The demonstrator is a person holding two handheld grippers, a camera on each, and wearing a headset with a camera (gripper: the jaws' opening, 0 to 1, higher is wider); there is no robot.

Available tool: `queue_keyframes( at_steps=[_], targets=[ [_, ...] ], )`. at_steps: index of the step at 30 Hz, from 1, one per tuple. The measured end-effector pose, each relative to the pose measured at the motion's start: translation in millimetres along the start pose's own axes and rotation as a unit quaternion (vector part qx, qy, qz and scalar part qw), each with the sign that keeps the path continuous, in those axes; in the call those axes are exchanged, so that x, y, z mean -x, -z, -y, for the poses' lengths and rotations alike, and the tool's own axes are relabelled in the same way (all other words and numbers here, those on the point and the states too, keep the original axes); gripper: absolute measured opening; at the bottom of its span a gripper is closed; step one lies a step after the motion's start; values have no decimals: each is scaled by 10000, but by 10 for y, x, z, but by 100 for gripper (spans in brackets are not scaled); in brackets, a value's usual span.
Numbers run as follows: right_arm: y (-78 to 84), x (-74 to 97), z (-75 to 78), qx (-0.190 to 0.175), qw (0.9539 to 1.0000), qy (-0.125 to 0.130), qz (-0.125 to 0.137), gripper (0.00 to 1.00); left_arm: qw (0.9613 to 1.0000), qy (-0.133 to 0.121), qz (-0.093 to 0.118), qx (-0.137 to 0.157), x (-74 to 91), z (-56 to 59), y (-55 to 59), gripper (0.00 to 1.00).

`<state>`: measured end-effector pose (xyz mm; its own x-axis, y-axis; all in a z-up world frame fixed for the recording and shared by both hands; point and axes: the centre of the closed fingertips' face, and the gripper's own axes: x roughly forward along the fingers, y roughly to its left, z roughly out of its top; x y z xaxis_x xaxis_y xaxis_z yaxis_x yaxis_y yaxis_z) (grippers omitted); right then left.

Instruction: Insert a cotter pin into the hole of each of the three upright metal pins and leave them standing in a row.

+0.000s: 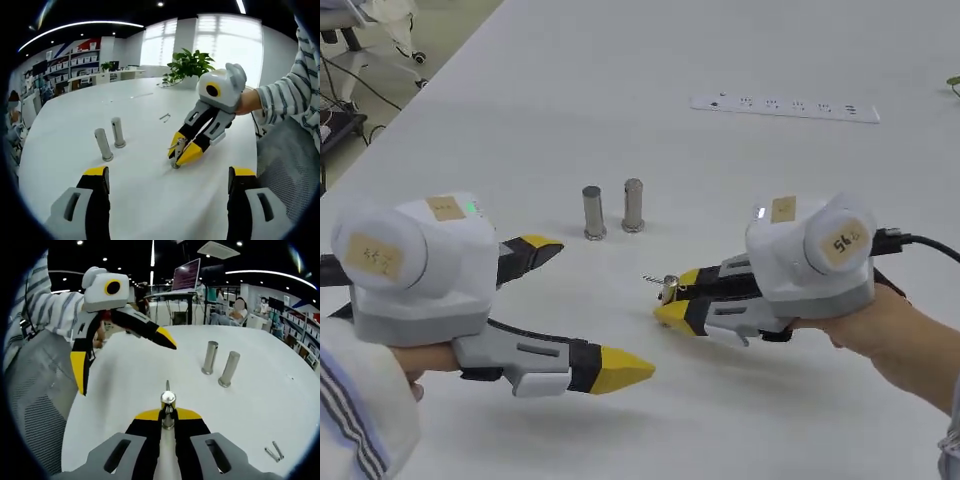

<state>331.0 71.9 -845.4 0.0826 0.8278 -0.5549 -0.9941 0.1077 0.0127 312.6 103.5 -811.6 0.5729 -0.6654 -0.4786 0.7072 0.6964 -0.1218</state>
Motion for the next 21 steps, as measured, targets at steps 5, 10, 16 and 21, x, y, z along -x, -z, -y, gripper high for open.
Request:
queue_keyframes(
  at_steps=[5,10,16,21],
  targets=[
    [-83,12,86,173,9996,-195,74,10,10000,-52,-30,1,13,-31,6,99],
    [-116,26,230,260,9993,-271,65,10,10000,-73,-44,7,20,-43,6,99],
    [-97,32,301,282,9990,-341,28,10,9999,-83,-93,10,10,-56,25,99],
    [-33,29,335,172,9995,-262,-79,10,9998,-137,-142,35,-6,-85,40,96]
  ],
)
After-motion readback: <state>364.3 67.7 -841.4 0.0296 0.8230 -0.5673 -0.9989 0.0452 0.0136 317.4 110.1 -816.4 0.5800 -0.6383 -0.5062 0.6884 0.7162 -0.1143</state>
